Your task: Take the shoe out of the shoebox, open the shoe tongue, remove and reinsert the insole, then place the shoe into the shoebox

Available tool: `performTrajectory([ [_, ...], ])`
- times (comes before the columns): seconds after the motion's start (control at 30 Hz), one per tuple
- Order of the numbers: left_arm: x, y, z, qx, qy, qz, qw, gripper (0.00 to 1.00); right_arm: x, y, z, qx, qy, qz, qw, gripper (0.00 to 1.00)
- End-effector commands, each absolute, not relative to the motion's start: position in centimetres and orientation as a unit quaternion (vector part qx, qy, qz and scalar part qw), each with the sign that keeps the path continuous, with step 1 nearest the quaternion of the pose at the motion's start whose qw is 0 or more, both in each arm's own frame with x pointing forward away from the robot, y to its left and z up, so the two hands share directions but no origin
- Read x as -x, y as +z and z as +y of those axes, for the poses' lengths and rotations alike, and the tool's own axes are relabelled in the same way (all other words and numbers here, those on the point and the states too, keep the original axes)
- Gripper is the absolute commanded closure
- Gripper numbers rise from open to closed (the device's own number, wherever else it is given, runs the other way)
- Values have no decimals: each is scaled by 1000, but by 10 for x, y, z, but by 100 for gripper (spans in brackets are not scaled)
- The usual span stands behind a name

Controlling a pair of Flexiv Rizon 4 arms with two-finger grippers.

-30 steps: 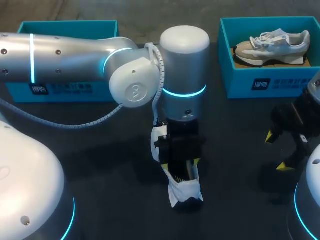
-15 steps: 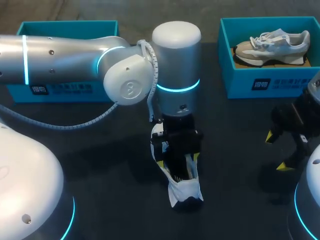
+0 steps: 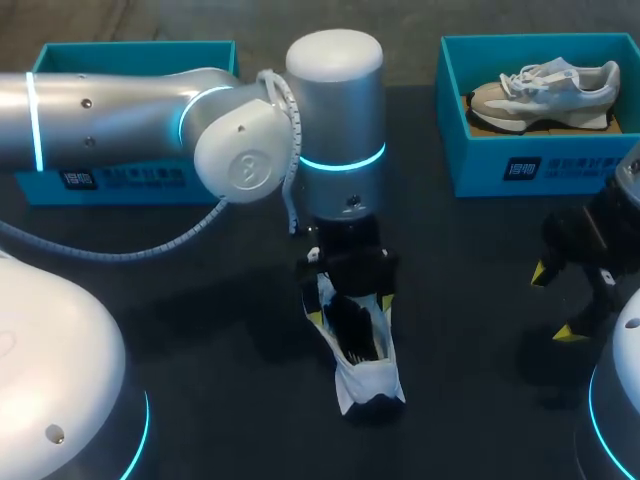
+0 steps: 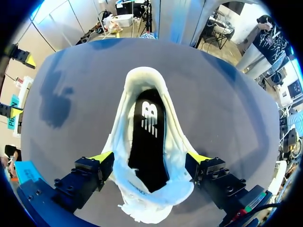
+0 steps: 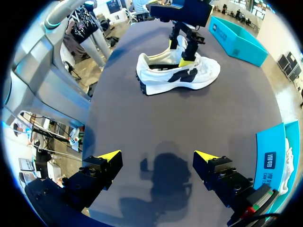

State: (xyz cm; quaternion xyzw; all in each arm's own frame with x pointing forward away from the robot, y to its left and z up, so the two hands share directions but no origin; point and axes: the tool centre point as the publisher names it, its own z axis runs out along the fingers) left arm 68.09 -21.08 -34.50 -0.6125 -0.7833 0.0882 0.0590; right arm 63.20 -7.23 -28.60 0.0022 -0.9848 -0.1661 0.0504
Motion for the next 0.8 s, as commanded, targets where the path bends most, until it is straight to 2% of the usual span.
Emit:
performTrajectory([
  [0.03, -685, -338, -208, 613, 86, -783, 58, 0, -631, -287, -72, -2, -165, -985, 49, 0],
  [0.47, -708, -328, -201, 600, 75, -795, 51, 0, -631, -287, -72, -2, -165, -985, 49, 0],
  [0.8, -718, -300, -189, 590, 62, -805, 23, 0, -631, -287, -72, -2, -165, -985, 49, 0],
])
